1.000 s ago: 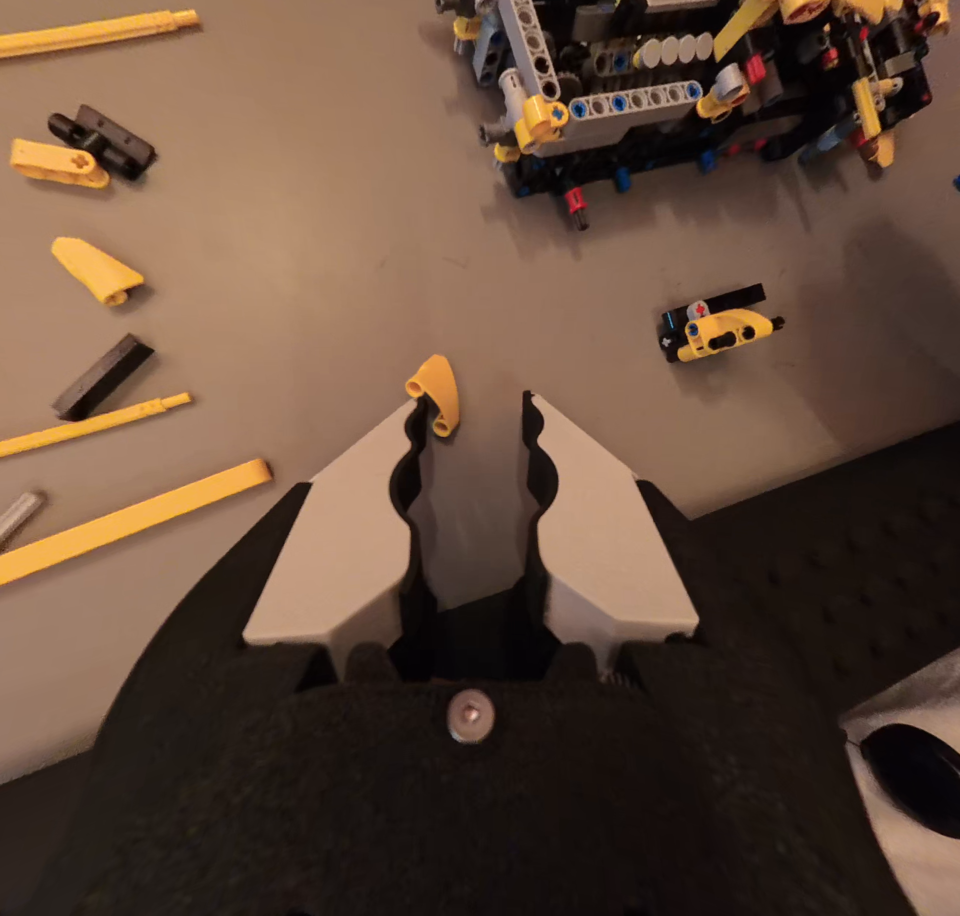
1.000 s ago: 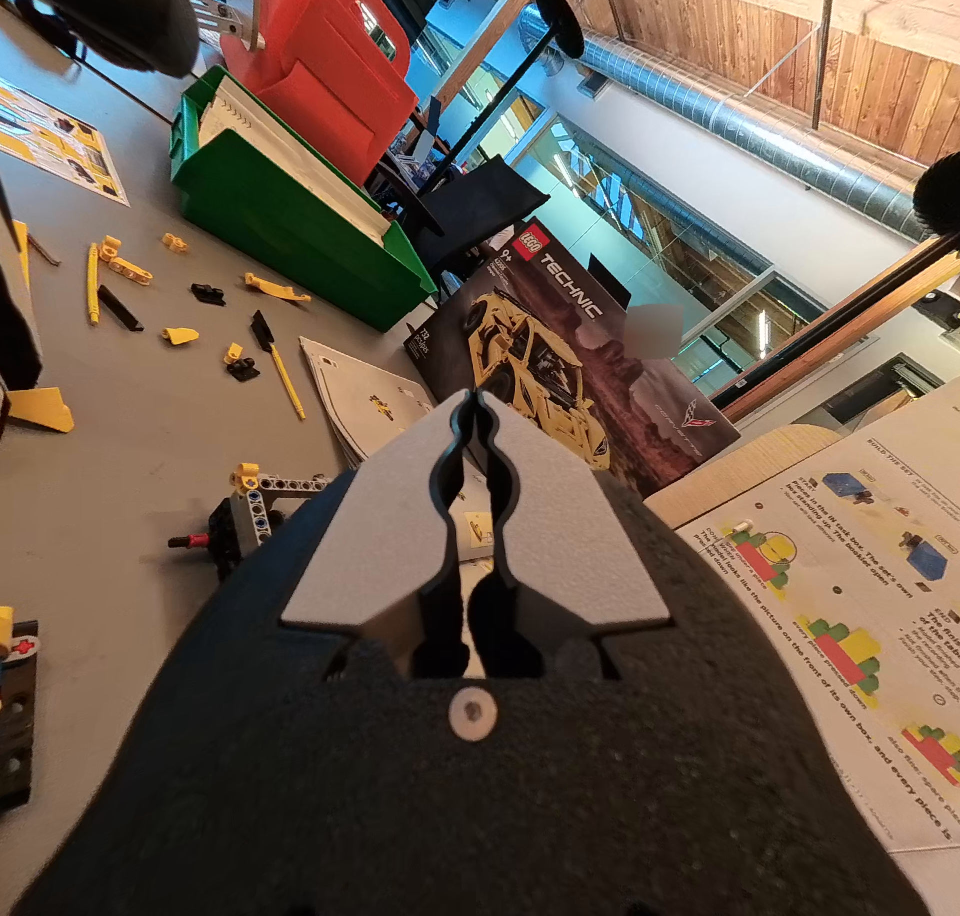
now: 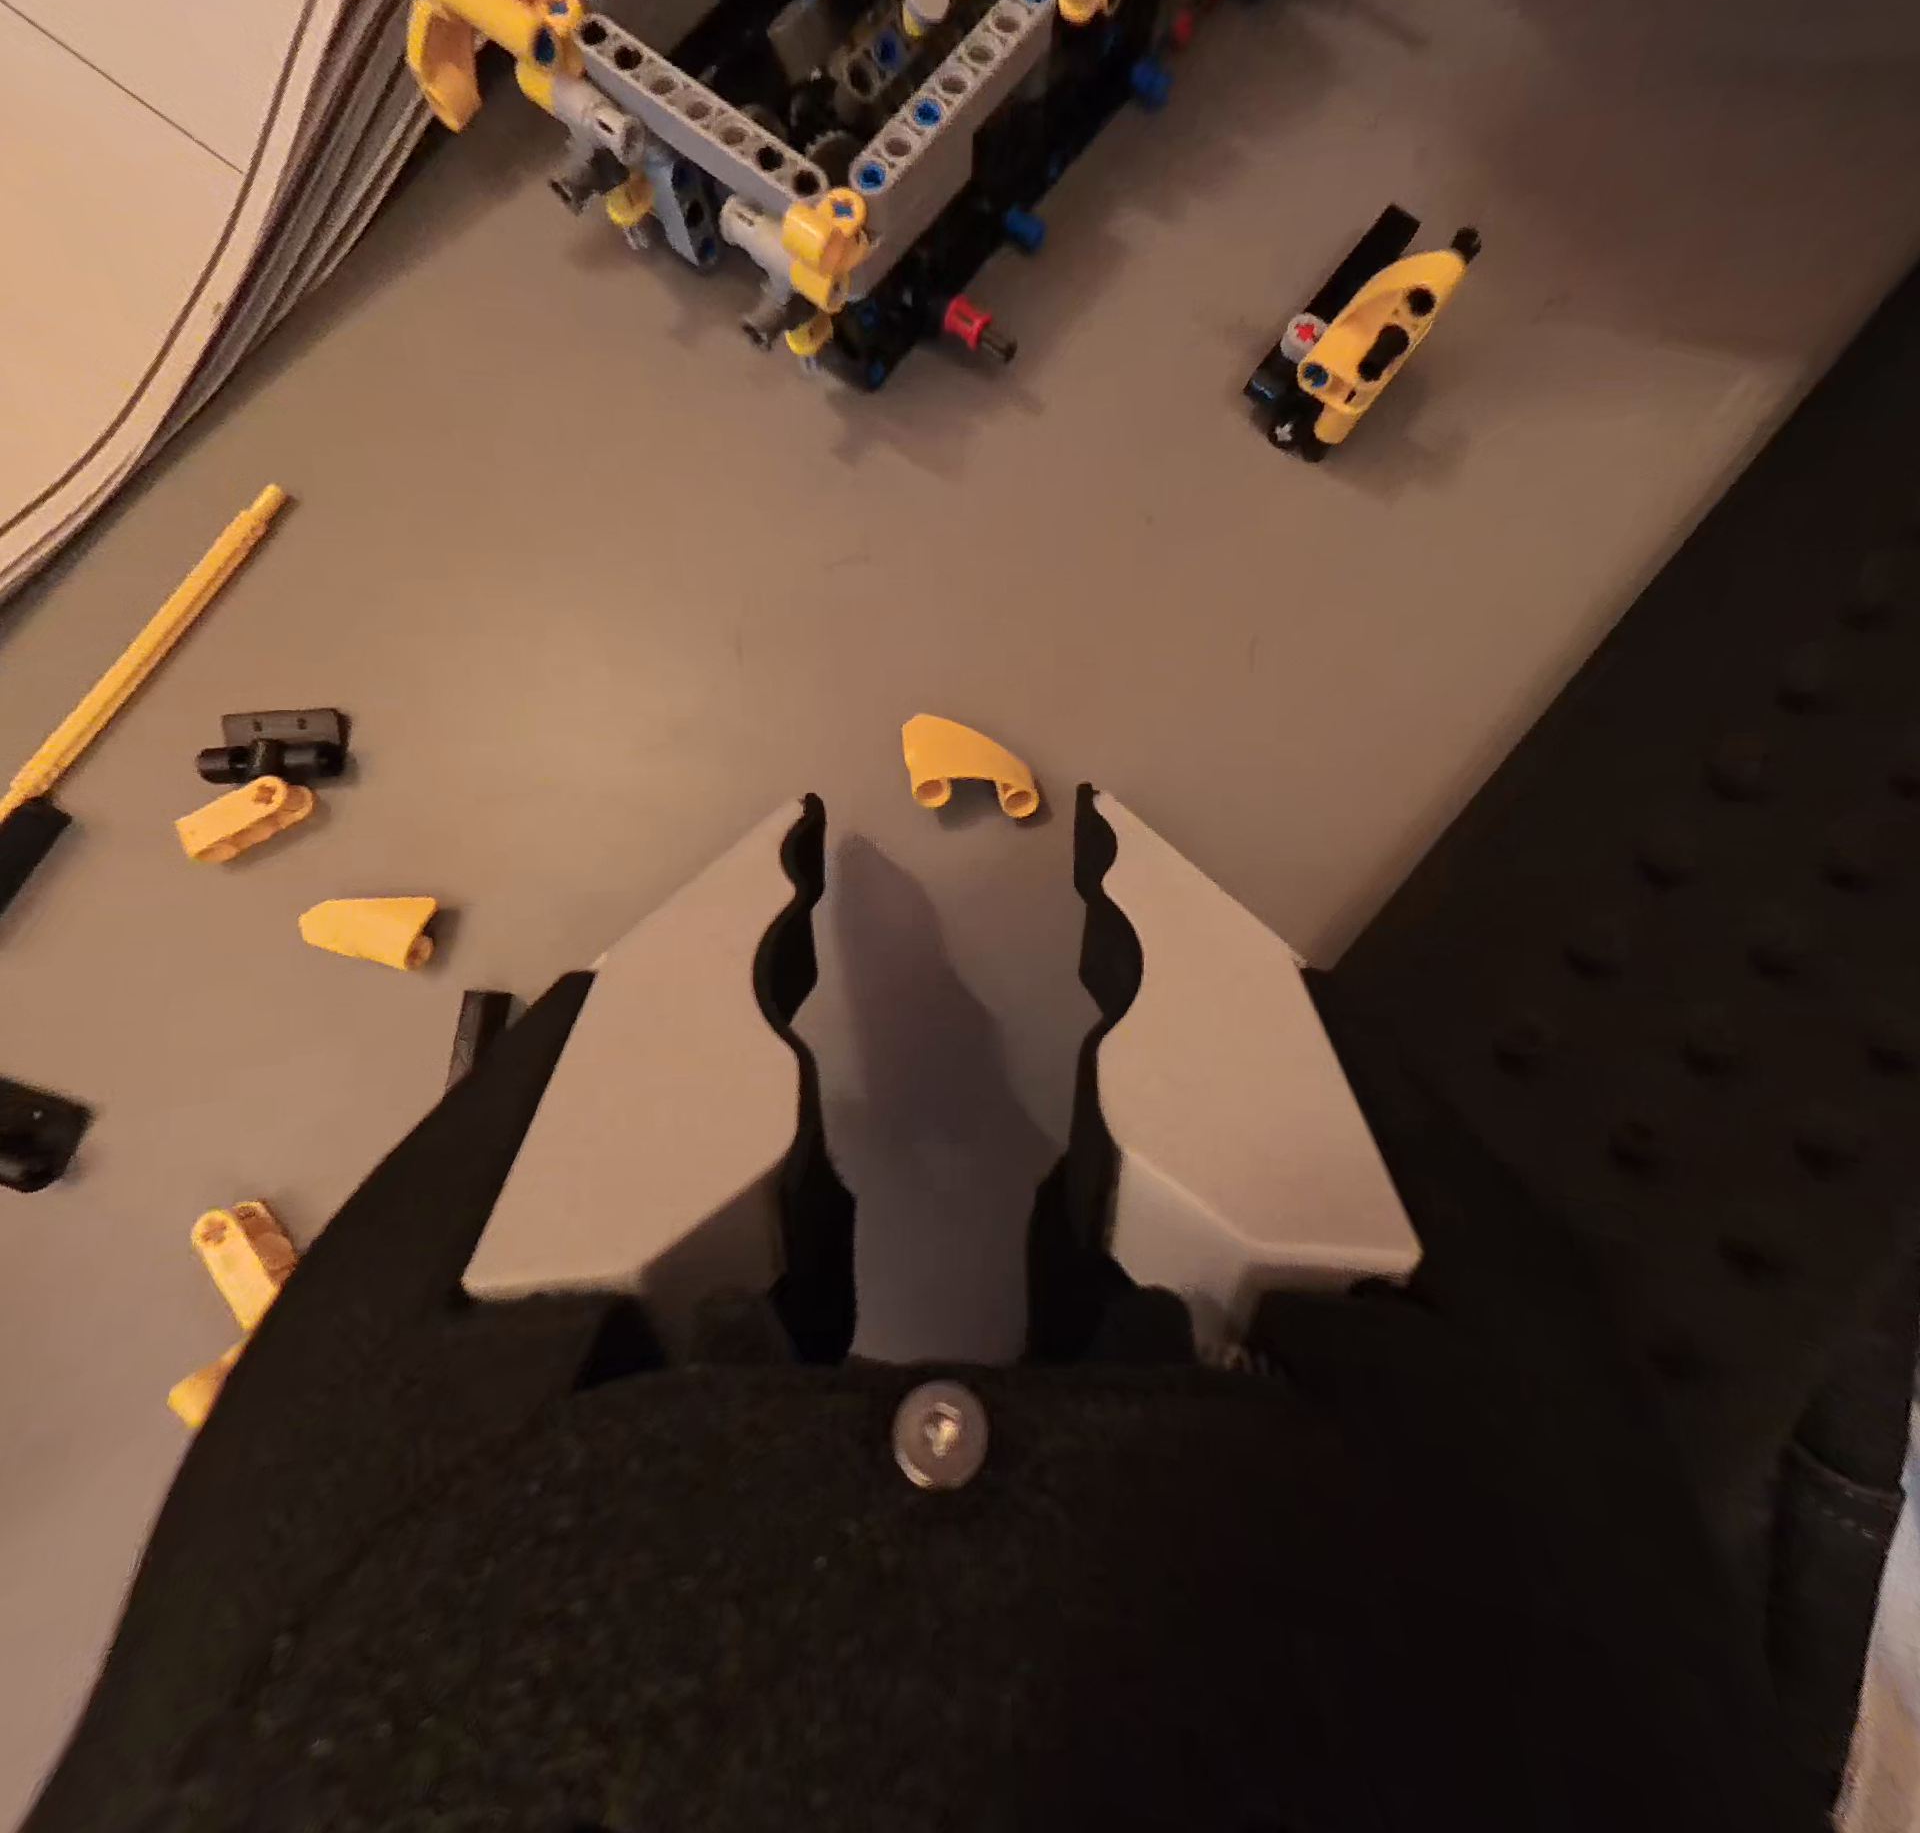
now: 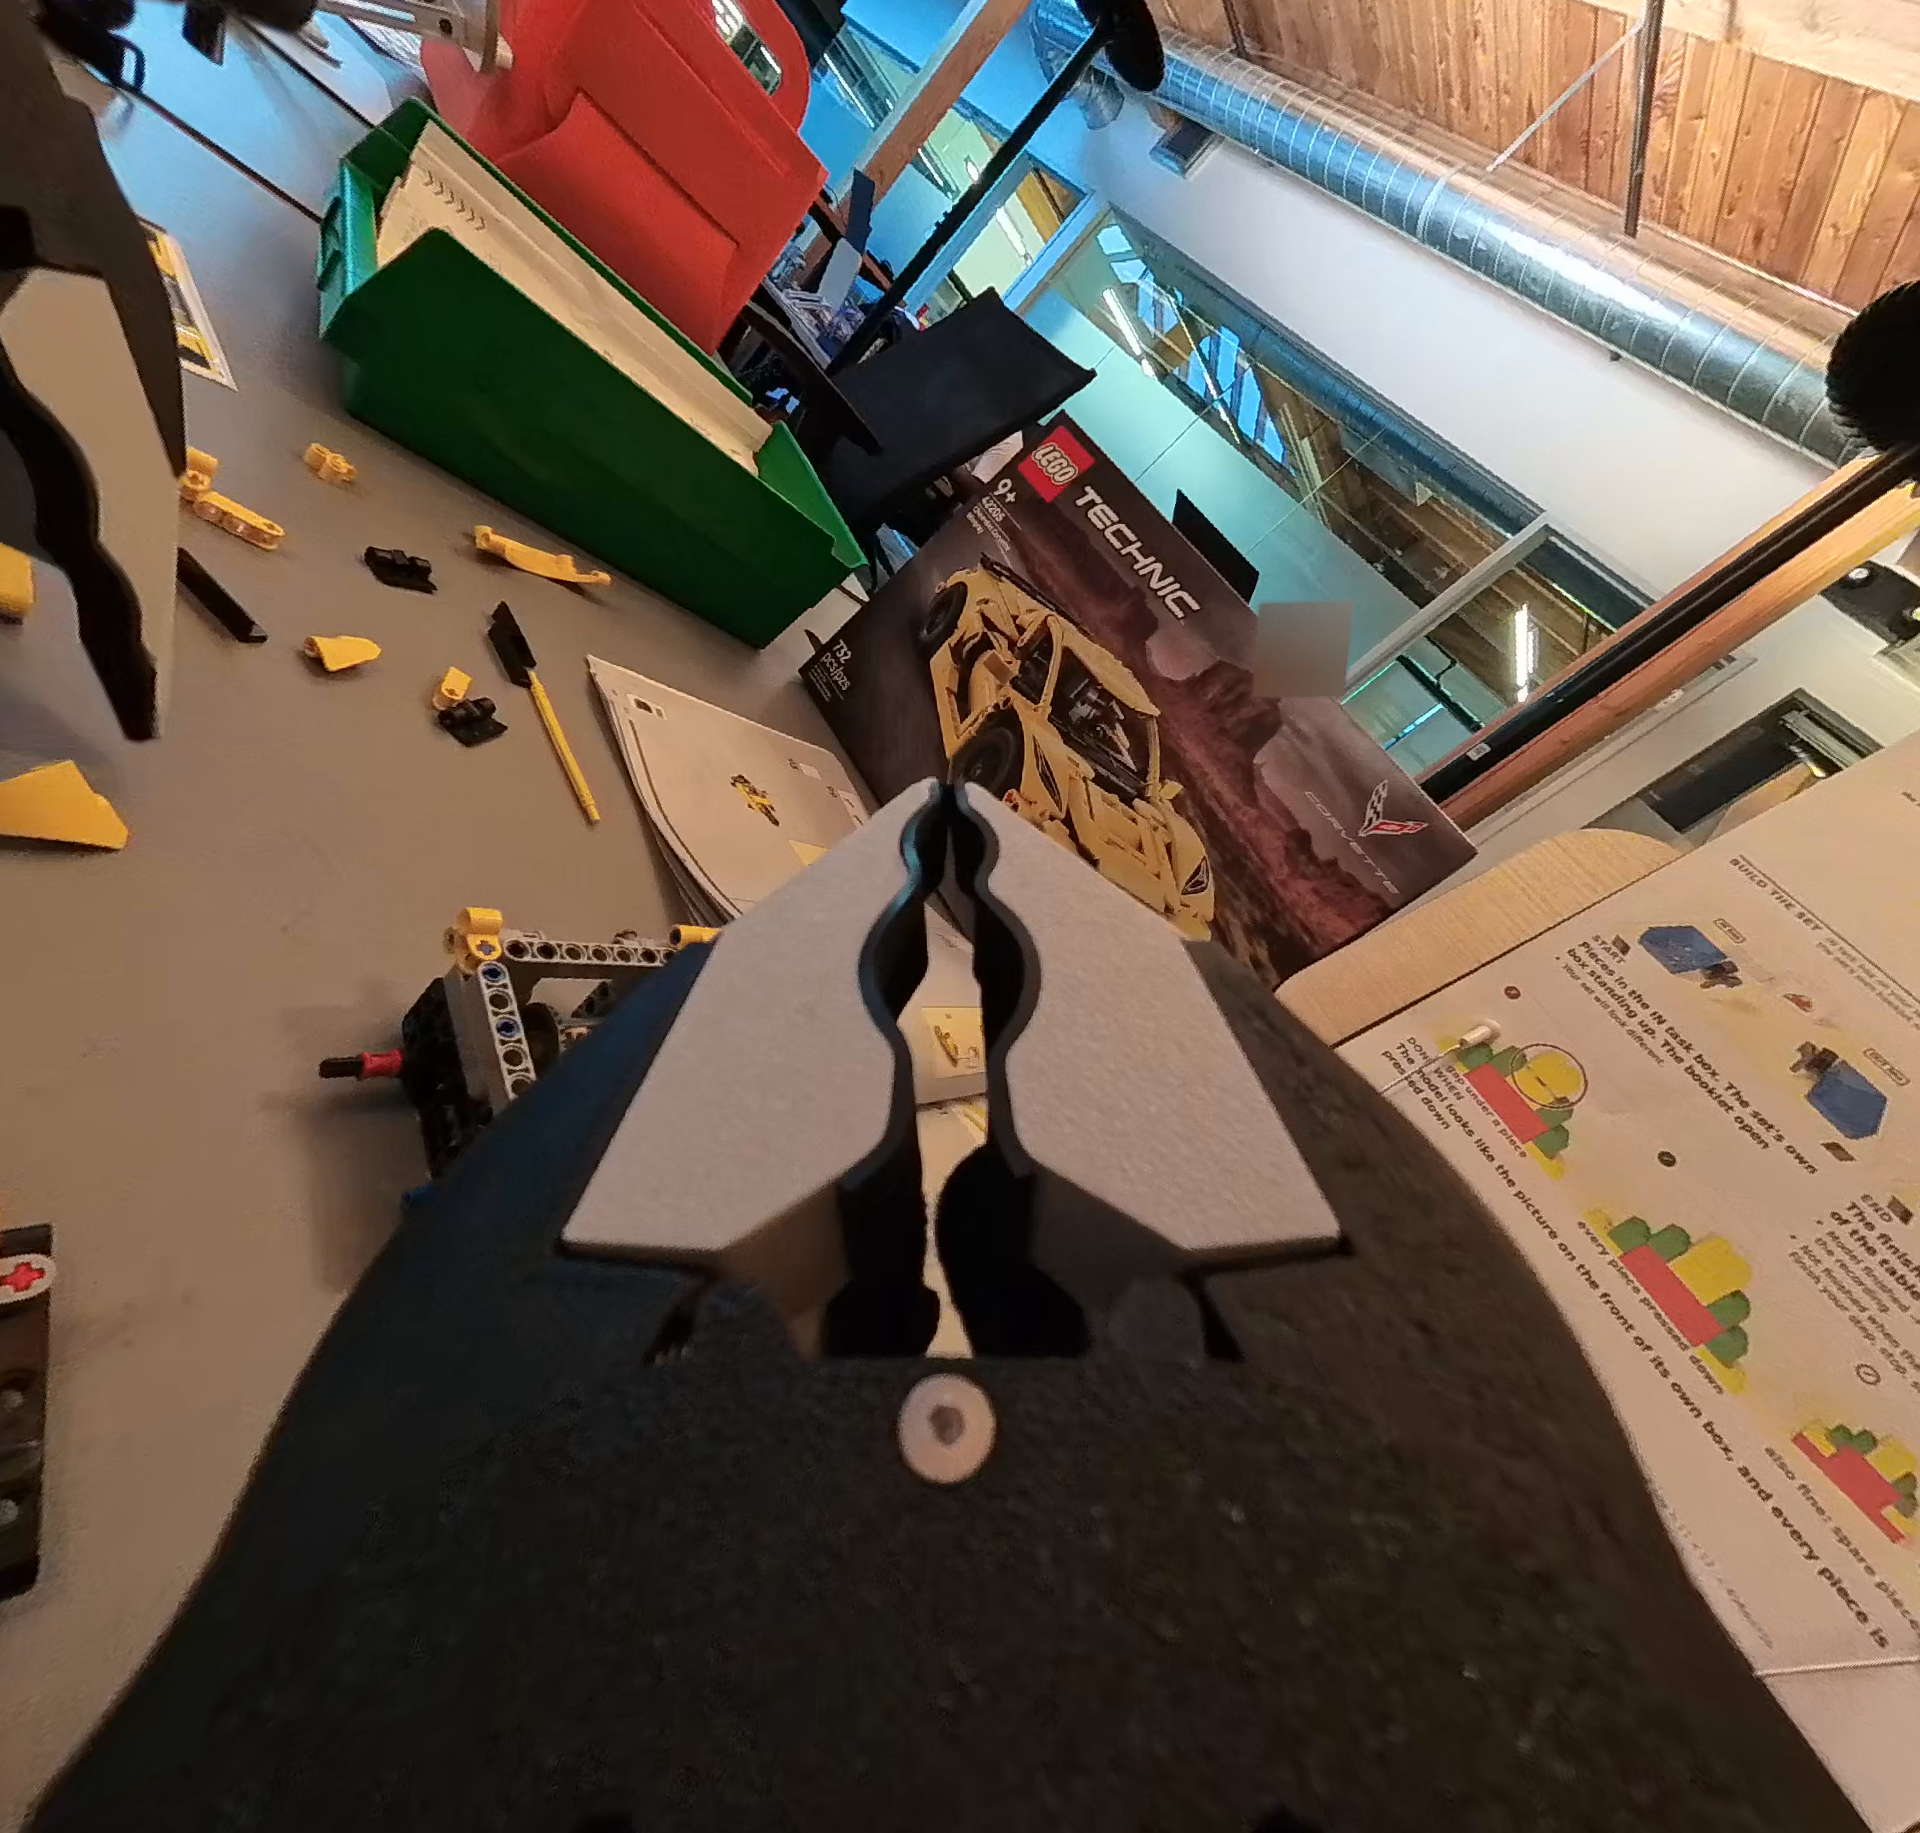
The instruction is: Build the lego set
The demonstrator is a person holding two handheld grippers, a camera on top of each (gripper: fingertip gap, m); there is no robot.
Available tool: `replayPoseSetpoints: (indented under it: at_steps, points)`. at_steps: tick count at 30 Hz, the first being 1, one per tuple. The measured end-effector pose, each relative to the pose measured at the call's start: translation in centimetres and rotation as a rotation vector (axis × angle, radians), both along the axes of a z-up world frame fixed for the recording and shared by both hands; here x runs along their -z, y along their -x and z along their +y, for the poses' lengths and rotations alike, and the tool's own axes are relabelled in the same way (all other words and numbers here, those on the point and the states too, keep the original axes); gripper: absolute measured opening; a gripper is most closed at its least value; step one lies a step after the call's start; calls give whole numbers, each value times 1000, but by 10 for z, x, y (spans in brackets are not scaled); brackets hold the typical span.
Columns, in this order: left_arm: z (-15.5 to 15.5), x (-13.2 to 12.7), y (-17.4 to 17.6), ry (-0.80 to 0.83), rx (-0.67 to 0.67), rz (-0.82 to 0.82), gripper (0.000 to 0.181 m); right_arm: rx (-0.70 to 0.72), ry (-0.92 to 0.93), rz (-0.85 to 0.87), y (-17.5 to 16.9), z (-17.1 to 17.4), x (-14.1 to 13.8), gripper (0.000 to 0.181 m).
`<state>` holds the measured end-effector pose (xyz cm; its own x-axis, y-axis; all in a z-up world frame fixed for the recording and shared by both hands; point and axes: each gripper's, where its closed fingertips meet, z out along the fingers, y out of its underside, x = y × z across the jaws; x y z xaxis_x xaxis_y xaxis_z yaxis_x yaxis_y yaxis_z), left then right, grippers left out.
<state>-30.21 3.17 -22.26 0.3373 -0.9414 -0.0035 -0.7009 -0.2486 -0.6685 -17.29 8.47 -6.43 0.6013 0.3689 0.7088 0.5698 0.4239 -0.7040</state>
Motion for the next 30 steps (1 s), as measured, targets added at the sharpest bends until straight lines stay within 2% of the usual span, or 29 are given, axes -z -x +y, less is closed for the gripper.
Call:
replayPoseSetpoints:
  at_steps: [3,10,18,21,23,25,28,30]
  points:
    - [9,-9,7,-14,-15,-68,28,-3,1,-7,2,0,1,0]
    - [12,1,7,-104,85,5,27,-2,8,-13,2,1,4,0]
    - [6,6,-4,-74,120,11,27,-1,15,-4,0,2,4,0]
    - [5,7,-7,-59,107,23,21,-6,19,-7,2,1,6,0]
    - [4,8,-8,-41,92,26,9,-4,20,-10,2,2,6,0]
    - [3,7,-11,-37,87,13,8,-5,21,-5,1,2,6,0]
    - [7,1,-14,-92,79,-15,7,-7,22,-1,1,1,5,0]
    - [10,-12,-20,-197,98,-64,7,-11,24,-2,3,1,6,0]
